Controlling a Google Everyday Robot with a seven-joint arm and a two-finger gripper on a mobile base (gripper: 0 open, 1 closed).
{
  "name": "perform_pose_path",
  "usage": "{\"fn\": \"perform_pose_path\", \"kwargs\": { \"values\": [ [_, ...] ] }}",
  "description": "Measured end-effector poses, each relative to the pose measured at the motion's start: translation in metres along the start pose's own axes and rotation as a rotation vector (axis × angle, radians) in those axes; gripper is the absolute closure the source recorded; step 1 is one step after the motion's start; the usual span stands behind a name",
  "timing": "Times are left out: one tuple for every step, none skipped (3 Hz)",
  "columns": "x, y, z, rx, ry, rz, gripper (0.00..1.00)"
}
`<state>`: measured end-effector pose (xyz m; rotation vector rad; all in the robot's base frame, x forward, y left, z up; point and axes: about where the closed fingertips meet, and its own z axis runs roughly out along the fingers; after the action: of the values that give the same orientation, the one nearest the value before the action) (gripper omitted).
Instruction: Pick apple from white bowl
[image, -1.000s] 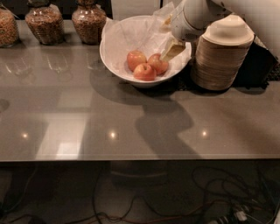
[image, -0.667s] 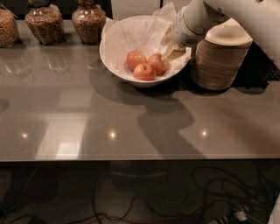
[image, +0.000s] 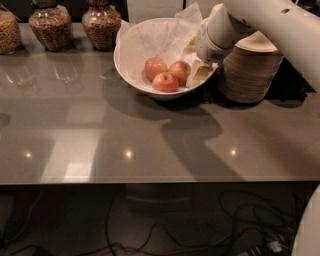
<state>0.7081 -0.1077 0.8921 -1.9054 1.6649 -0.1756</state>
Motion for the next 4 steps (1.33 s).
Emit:
{"fn": "perform_pose_path", "kwargs": {
  "values": [
    [-0.002, -0.002, 0.013, -0.013, -0.009, -0.007, 0.34],
    [-0.007, -0.008, 0.025, -0.015, -0.021, -0.016, 0.35],
    [-0.011, -0.015, 0.037, -0.016, -0.032, -0.020, 0.34],
    [-0.013, -0.021, 0.048, -0.020, -0.036, -0.020, 0.35]
  ]
}}
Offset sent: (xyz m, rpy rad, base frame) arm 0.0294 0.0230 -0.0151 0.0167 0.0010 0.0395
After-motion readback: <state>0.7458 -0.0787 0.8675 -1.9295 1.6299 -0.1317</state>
